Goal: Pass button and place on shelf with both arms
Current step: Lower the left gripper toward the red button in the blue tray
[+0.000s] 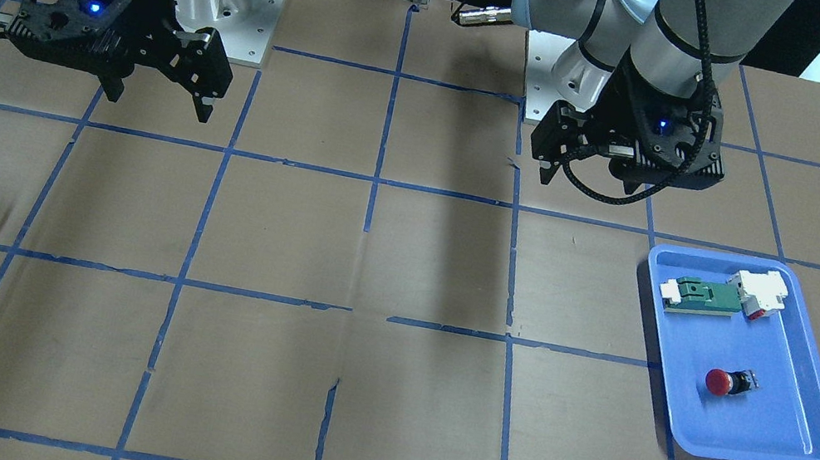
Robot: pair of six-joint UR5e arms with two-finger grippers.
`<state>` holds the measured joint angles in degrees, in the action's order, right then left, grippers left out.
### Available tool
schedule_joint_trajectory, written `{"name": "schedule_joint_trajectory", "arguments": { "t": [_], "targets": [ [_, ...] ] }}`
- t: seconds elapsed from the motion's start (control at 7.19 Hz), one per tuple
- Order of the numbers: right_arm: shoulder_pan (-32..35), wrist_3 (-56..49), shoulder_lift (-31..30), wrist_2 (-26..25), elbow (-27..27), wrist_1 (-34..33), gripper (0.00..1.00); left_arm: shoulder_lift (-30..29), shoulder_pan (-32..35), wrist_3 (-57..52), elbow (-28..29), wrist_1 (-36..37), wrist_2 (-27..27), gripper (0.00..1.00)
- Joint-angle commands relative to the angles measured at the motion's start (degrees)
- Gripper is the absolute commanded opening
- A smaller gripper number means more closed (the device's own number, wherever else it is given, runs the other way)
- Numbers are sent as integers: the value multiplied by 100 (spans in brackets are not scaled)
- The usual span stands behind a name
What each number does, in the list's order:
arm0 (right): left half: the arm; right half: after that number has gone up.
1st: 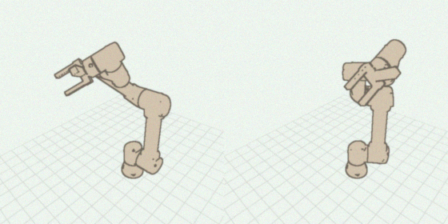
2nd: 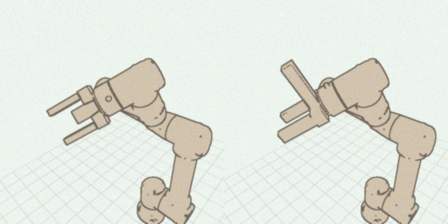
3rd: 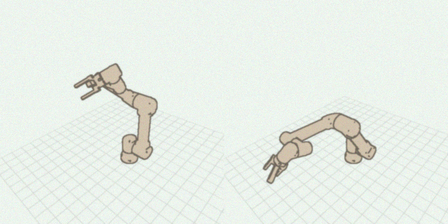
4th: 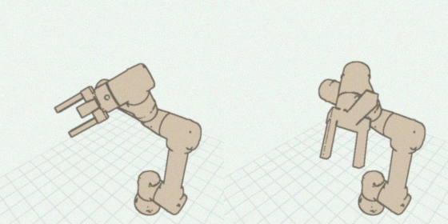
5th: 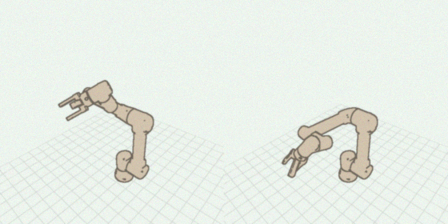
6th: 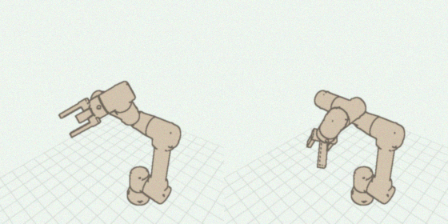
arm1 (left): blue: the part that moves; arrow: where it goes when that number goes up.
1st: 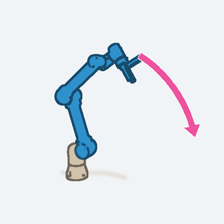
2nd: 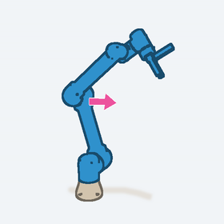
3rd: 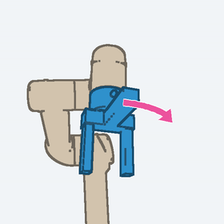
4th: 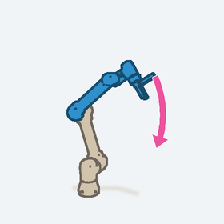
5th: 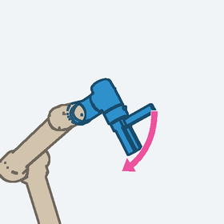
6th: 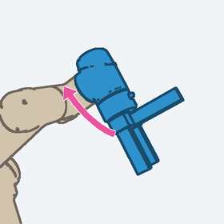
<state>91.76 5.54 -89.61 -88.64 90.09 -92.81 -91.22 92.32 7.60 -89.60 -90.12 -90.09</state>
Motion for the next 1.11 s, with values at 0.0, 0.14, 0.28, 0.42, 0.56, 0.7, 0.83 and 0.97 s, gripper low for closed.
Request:
{"name": "schedule_joint_trajectory", "arguments": {
  "t": [0.0,0.14,0.28,0.42,0.56,0.7,0.83,0.97],
  "targets": [
    [0,0,5,-5,0,0,100,43,-186,-118,-127,-6,-61,100],
    [0,0,5,4,0,0,100,-26,-527,-632,-172,-6,-27,100],
    [0,0,5,-5,0,0,100,-97,-896,-1542,-259,3,-35,100],
    [0,9,-4,4,0,0,100,-115,-1248,-2674,-504,212,-87,100],
    [0,9,-4,4,0,0,100,-167,-1660,-3738,-828,640,-88,100],
    [0,9,-4,4,0,0,100,-246,-2152,-4880,-1197,1428,-62,100],
    [0,9,-4,4,0,0,100,-360,-2470,-6344,-1470,2079,-44,100],
    [0,9,-4,4,0,0,100,-648,-2691,-7507,-1455,2486,-53,100]
  ]
}}
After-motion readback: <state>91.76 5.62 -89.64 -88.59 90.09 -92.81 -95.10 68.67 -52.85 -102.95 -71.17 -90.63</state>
